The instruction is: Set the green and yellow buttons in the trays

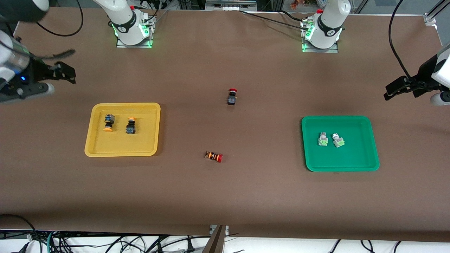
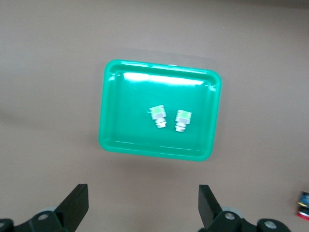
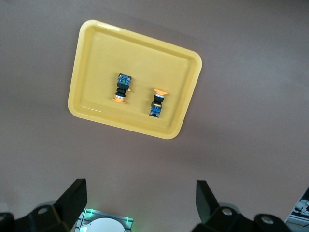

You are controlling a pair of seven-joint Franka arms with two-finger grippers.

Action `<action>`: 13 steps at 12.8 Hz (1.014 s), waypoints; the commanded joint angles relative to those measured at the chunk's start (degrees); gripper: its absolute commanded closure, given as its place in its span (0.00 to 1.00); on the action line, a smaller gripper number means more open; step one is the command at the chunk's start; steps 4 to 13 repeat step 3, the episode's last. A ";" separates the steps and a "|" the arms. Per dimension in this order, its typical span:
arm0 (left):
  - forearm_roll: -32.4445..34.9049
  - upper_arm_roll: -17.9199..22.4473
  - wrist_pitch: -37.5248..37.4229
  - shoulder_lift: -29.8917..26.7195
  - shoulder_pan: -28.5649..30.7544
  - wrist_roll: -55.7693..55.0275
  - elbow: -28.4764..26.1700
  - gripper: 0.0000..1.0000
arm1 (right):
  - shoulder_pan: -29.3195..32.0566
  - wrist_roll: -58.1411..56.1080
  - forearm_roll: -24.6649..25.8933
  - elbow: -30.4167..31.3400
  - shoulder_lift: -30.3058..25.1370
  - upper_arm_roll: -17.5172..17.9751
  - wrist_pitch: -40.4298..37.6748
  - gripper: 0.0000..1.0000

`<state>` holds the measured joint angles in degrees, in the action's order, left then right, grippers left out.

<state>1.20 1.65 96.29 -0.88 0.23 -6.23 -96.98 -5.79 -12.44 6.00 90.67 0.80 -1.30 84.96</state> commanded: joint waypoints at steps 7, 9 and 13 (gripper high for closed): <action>1.88 -1.83 -0.58 -0.44 0.74 0.69 -0.31 0.00 | 2.01 0.66 -2.04 0.30 -2.47 1.48 -2.51 0.00; 1.88 -1.83 -0.58 -0.44 0.74 0.69 -0.31 0.00 | 2.01 0.66 -2.04 0.30 -2.47 1.48 -2.51 0.00; 1.88 -1.83 -0.58 -0.44 0.74 0.69 -0.31 0.00 | 2.01 0.66 -2.04 0.30 -2.47 1.48 -2.51 0.00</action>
